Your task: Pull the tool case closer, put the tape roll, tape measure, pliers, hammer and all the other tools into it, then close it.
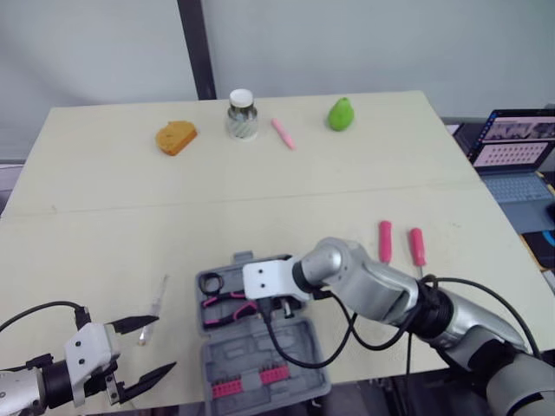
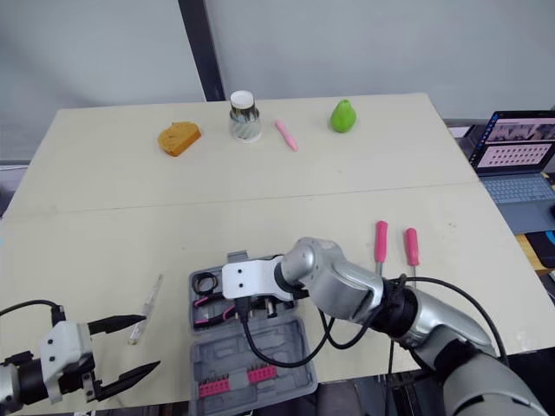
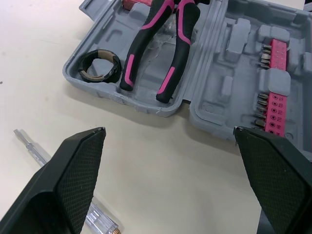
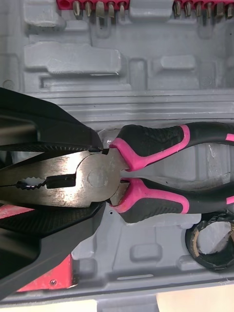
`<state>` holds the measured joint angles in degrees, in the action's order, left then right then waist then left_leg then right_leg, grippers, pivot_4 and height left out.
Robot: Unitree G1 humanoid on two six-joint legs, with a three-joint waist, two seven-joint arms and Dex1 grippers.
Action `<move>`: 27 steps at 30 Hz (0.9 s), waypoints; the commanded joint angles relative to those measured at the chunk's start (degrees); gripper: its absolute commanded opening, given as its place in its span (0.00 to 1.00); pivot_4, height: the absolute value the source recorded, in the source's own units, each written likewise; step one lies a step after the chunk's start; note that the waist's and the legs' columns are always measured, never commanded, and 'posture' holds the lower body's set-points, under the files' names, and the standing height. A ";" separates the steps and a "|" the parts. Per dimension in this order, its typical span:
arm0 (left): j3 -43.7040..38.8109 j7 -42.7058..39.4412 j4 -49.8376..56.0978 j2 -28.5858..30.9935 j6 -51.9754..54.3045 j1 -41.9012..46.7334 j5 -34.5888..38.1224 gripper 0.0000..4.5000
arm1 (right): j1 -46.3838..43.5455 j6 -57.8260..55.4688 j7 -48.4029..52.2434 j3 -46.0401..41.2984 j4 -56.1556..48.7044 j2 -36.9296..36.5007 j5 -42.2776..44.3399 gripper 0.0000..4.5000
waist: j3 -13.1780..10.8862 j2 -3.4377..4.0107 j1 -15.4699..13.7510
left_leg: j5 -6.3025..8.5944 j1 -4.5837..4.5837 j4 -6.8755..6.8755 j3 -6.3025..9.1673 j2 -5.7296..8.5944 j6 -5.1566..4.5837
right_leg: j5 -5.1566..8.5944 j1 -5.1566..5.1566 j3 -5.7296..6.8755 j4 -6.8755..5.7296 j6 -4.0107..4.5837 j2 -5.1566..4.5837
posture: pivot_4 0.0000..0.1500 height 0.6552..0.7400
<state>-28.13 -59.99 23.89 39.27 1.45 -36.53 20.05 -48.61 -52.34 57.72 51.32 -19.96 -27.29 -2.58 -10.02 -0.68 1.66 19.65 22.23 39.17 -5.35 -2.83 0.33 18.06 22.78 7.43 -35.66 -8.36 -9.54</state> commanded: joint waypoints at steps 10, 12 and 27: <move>0.18 0.76 1.26 0.42 0.09 0.06 0.31 1.00 | 0.16 1.86 -0.25 -0.24 -0.55 1.32 -1.49 0.22 | 0.00 0.00 0.01 | 0.00 0.00 0.00 0.00 0.00 0.00 | 0.00 0.00 0.01 0.00 0.00 0.00 | 1.00 1.00; 0.28 0.84 1.26 0.39 0.11 0.09 0.26 1.00 | 0.21 1.95 -0.20 -0.15 -0.52 1.34 -1.57 0.22 | 0.00 0.00 0.00 | 0.00 0.00 0.00 0.00 0.00 0.00 | 0.00 0.00 0.01 0.00 0.00 0.00 | 1.00 1.00; 0.77 1.43 1.14 0.59 0.27 0.45 0.21 1.00 | 0.80 1.70 -0.23 -0.56 -0.39 1.84 -1.28 0.61 | 0.00 0.00 0.01 | 0.00 0.00 0.00 0.00 0.00 0.00 | 0.00 0.00 0.01 0.00 0.00 0.00 | 1.00 1.00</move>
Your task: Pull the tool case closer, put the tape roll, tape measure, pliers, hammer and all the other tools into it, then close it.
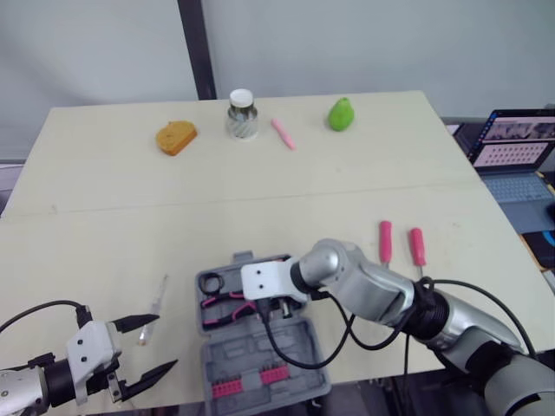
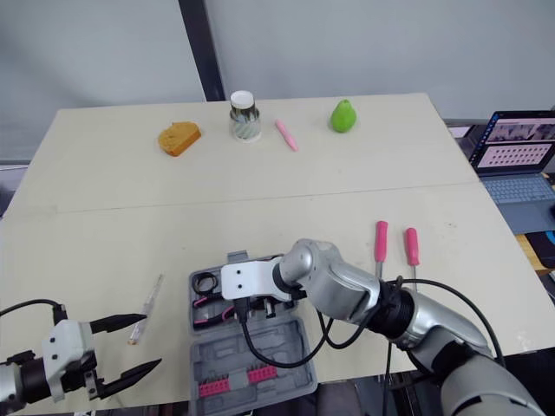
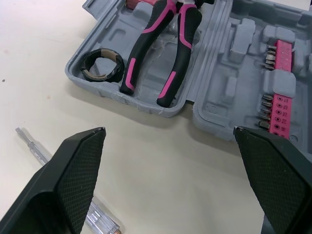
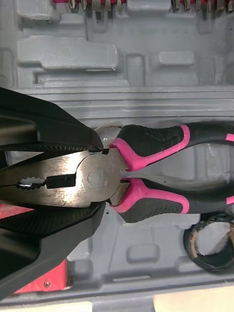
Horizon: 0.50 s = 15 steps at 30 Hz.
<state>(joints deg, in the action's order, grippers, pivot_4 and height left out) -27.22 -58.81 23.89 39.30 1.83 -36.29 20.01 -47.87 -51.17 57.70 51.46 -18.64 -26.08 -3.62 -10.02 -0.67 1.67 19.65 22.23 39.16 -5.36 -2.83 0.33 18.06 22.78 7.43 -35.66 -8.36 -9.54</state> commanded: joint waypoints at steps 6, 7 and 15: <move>0.27 0.50 0.94 0.65 0.08 0.84 0.29 1.00 | 0.00 -0.82 0.94 -3.26 -4.53 -0.85 1.67 0.99 | 0.00 0.00 -0.06 | 0.00 0.00 0.00 0.00 0.00 0.00 | 0.00 0.00 0.00 0.00 0.00 0.00 | 1.00 1.00; 0.39 0.54 0.89 0.62 0.10 0.99 0.28 1.00 | 0.19 -1.00 1.09 -4.58 -5.38 -0.75 2.67 0.99 | 0.00 0.00 -0.04 | 0.00 0.00 0.00 0.00 0.00 0.00 | 0.00 0.00 -0.01 0.00 0.00 0.00 | 1.00 1.00; 2.56 1.40 0.40 0.36 0.19 3.55 -0.03 1.00 | 7.50 11.58 -6.67 -14.88 -1.41 7.83 6.41 0.81 | 0.02 -0.02 -0.02 | 0.00 -0.02 -0.03 0.00 0.00 0.01 | 0.00 0.00 0.01 -0.02 0.00 0.00 | 1.00 1.00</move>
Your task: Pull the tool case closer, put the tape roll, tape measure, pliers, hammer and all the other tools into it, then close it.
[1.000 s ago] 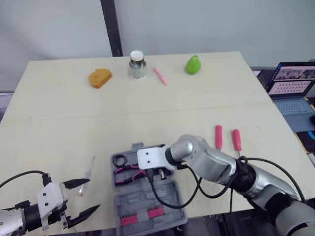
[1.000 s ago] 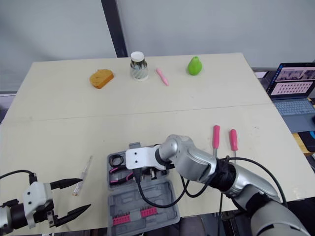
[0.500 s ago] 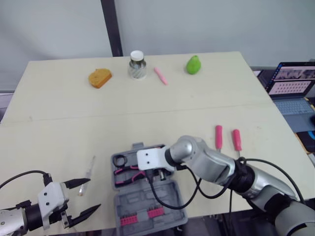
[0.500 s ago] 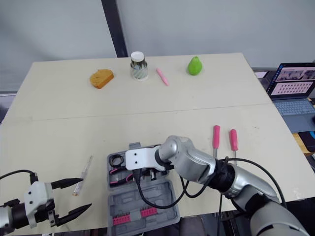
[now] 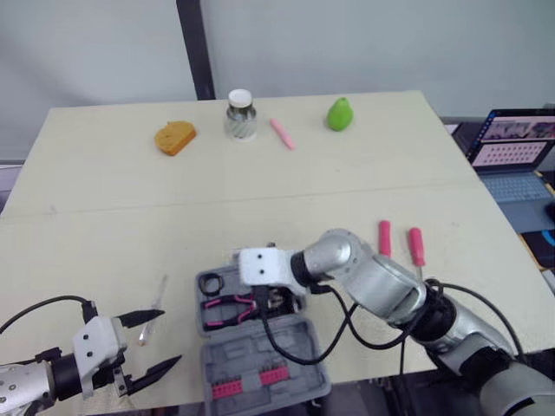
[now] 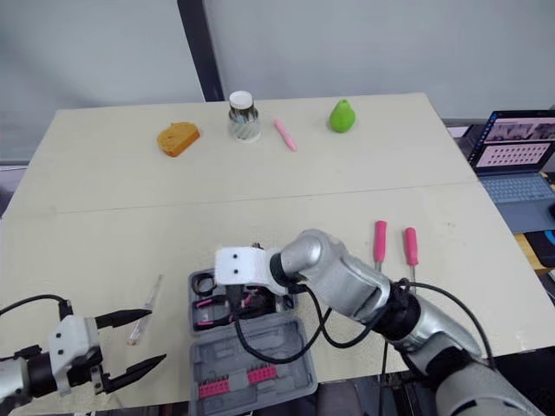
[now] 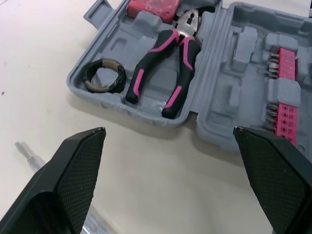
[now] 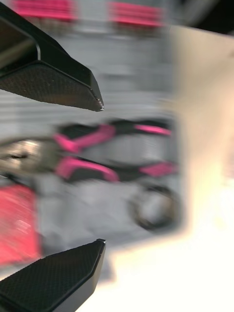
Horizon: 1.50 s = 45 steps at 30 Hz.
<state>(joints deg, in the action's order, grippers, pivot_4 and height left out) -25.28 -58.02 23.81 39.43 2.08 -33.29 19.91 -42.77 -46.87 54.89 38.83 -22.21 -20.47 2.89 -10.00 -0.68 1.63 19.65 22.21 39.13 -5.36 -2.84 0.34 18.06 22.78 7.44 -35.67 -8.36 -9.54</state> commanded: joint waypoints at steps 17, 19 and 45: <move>3.75 1.69 1.85 -0.30 -1.20 0.57 -0.23 1.00 | 14.44 31.28 -6.74 -0.57 21.58 7.60 -5.14 0.01 | 0.01 -0.01 0.05 | 0.00 -0.04 -0.01 -0.06 0.00 0.00 | 0.00 -0.01 -0.02 -0.01 0.00 0.00 | 1.00 1.00; 3.76 1.85 1.91 -0.31 -1.22 0.40 -0.31 1.00 | 14.44 30.59 -6.93 -0.49 22.65 7.91 -5.84 0.01 | 0.01 -0.01 0.04 | 0.00 -0.04 -0.01 -0.06 -0.01 0.00 | 0.00 -0.01 -0.02 -0.01 0.00 0.00 | 1.00 1.00; 5.11 2.49 0.81 0.11 -1.36 2.07 -1.34 1.00 | 16.99 24.47 -4.08 2.55 26.16 5.33 -10.94 0.01 | 0.66 0.19 -0.11 | 0.05 -0.31 -0.03 -0.03 -0.01 -0.01 | 0.01 -0.29 -0.03 0.02 0.01 0.00 | 1.00 1.00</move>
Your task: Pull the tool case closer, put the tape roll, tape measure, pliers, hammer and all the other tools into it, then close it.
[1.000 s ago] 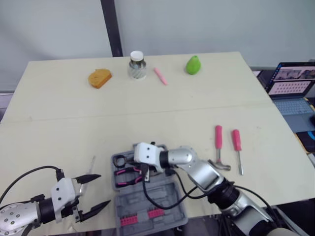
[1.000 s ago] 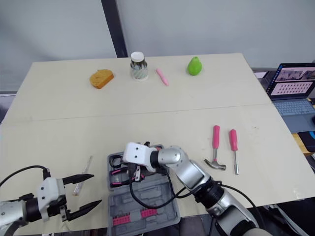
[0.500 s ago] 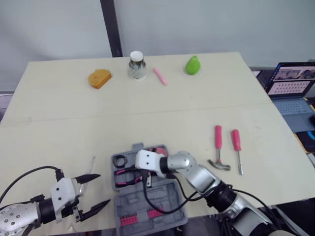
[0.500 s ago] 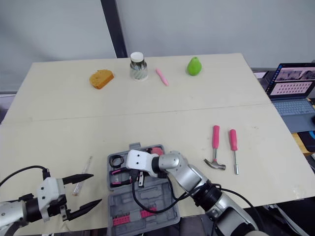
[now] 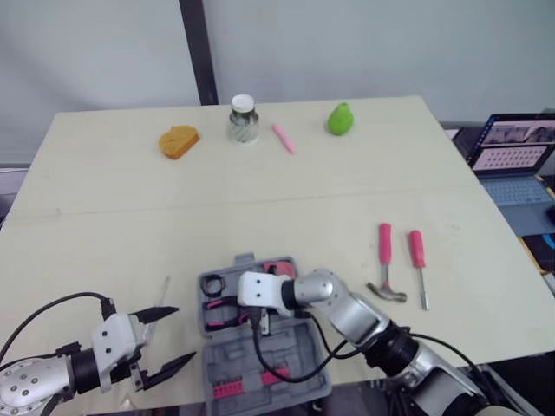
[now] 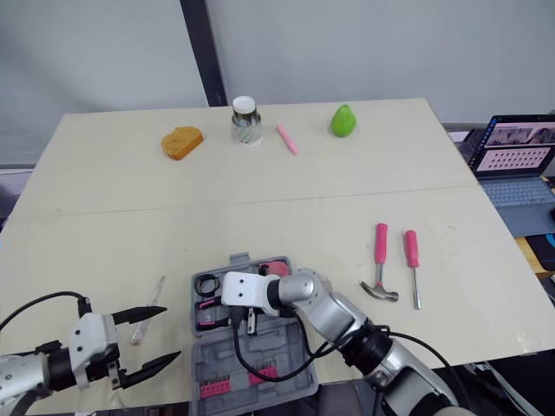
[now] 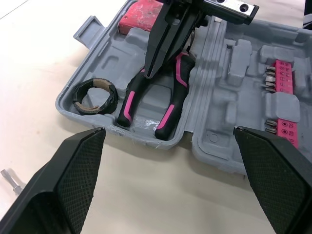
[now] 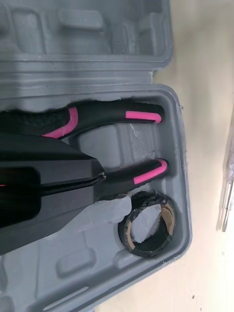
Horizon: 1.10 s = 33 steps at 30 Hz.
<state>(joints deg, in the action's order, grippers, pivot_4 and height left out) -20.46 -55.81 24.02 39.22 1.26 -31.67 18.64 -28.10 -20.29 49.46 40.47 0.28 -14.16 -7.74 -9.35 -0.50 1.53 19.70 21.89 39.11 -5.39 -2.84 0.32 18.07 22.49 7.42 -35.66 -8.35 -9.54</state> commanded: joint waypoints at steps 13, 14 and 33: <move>1.99 4.09 -5.14 1.09 9.15 14.06 2.13 1.00 | 7.32 -7.55 6.23 -23.70 -16.82 -7.85 22.38 0.01 | -0.05 0.06 -0.45 | 0.01 0.06 0.02 0.01 0.01 -0.01 | 0.00 0.02 0.00 0.01 0.00 0.00 | 1.00 1.00; 2.06 4.23 -5.72 1.12 10.41 15.20 2.58 1.00 | 8.26 -9.27 6.76 -25.86 -18.59 -9.80 24.36 0.01 | -0.04 0.03 -0.78 | 0.02 0.08 0.02 0.05 0.01 -0.02 | 0.00 0.02 0.01 0.02 0.00 0.00 | 1.00 1.00; -10.30 3.20 -41.95 11.52 1.81 20.06 -1.46 1.00 | 41.34 -4.73 10.18 -74.94 2.44 -34.78 30.88 0.99 | -0.08 -0.02 -1.32 | 0.16 -0.29 -0.12 -0.53 0.00 -0.15 | 0.00 -0.05 -0.25 0.16 -0.01 0.00 | 1.00 1.00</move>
<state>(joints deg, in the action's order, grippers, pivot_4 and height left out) -28.65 -52.23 -16.58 49.74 4.43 -10.59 17.57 12.79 -27.29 59.96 -31.85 0.48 -47.72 23.46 -9.44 -0.53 0.22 19.89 21.52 38.96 -5.99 -2.85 0.18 18.07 22.42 7.11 -35.50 -8.35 -9.54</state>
